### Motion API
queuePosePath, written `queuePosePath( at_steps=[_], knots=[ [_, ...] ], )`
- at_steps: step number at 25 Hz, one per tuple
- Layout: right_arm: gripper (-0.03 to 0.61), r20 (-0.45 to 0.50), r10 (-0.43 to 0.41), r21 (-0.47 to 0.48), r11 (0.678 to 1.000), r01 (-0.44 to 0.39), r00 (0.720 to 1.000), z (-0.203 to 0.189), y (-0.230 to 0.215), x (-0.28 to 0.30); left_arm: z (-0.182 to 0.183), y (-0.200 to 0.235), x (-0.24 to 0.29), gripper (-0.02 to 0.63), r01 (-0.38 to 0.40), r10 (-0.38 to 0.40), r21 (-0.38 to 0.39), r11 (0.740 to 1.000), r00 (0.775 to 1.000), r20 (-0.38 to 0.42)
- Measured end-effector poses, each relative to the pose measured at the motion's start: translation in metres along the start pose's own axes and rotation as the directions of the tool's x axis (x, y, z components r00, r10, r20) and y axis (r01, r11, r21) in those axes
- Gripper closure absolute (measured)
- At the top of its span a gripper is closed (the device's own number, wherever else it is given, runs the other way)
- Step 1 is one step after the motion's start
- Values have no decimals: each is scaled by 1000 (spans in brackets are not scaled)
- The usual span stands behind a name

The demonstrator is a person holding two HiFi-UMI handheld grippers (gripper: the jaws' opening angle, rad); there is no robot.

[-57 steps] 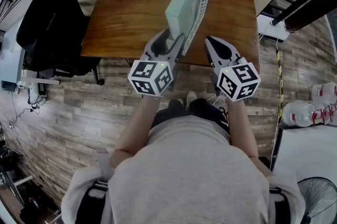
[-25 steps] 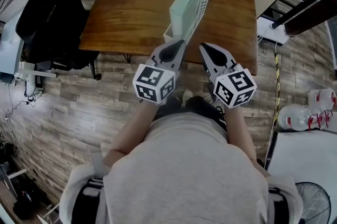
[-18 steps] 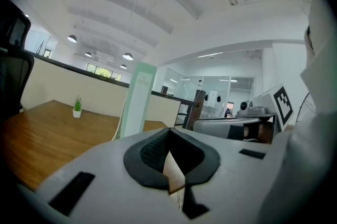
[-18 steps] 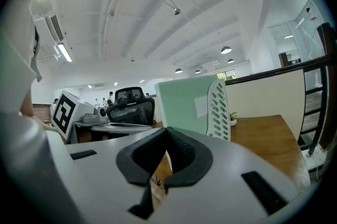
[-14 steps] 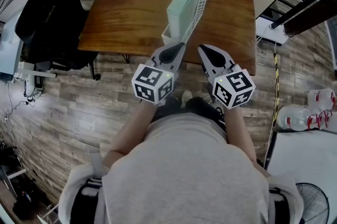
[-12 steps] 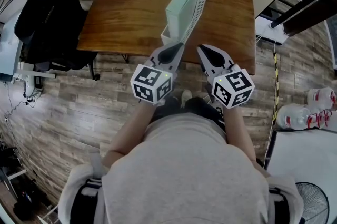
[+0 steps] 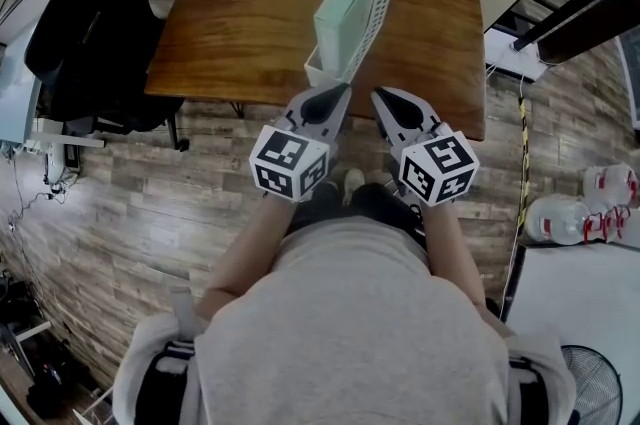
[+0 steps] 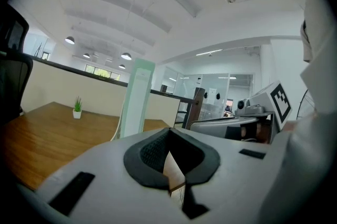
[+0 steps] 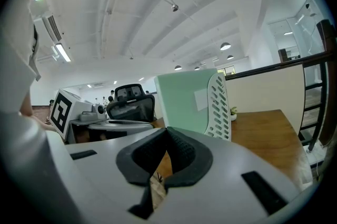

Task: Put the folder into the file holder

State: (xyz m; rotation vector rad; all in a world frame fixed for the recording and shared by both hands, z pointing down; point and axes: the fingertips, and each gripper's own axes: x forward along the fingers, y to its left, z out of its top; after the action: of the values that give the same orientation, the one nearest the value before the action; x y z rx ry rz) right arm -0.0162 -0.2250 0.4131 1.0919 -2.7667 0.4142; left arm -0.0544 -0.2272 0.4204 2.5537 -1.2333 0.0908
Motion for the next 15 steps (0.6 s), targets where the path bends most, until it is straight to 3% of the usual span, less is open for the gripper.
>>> queuePosePath(
  at_steps=[15],
  knots=[
    [569,-5,-9,-33,999,9,1000,-1,-3,2,-9,10,2,601,-6,4,-41,999,1000,-31]
  ],
)
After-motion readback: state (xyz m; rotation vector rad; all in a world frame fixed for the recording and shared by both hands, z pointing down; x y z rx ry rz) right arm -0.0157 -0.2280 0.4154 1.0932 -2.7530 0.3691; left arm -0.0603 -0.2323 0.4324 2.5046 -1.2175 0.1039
